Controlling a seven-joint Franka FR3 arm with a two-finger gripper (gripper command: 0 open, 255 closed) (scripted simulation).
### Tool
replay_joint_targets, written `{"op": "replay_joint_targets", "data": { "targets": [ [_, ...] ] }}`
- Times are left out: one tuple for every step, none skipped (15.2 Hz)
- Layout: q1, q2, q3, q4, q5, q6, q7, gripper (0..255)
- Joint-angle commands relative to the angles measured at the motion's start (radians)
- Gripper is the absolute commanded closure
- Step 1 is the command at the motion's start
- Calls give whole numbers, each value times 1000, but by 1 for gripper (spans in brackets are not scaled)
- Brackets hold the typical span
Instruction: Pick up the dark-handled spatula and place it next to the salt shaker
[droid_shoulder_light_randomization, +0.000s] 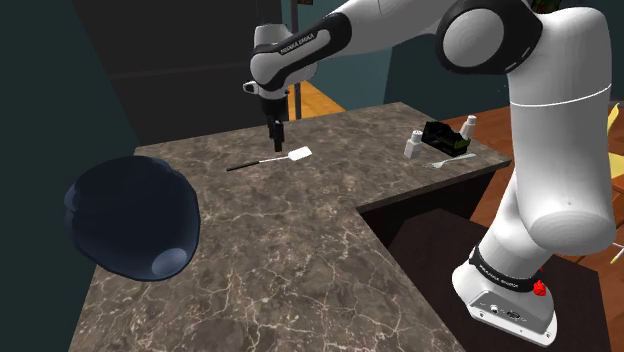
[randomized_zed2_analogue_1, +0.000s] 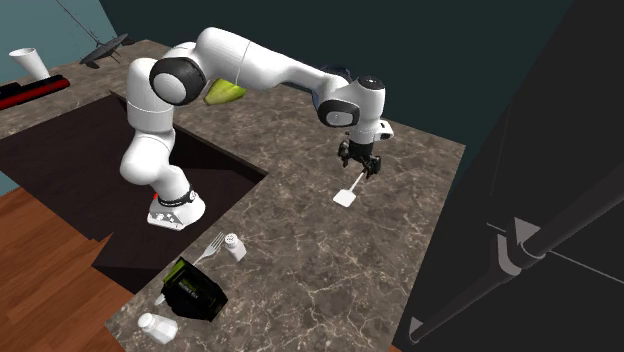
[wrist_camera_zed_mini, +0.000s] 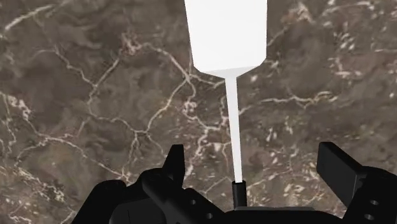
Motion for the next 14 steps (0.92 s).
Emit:
{"op": "replay_joint_targets", "data": {
  "targets": [
    [4, 56, 18, 64, 4, 0, -35, 0],
    [5, 61, 19, 59, 4, 11, -36, 0],
    [5, 66, 20, 53, 5, 22, -37, 0],
    [5, 71, 20, 47, 6, 33, -37, 0],
    [5, 77, 21, 43, 7, 43, -38, 0],
    [5, 83, 22, 38, 8, 54, -38, 0],
    [5, 89, 22, 34, 9, 64, -39, 0],
    [5, 95, 23, 30, 10, 74, -40, 0],
    [5, 98, 23, 27, 11, 80, -40, 0],
    [5, 98, 23, 27, 11, 80, -40, 0],
    [5, 99, 23, 27, 11, 80, -40, 0],
    [5, 99, 23, 27, 11, 80, -40, 0],
    [5, 99, 23, 27, 11, 80, -40, 0],
    [5, 99, 23, 27, 11, 80, -40, 0]
  ]
}}
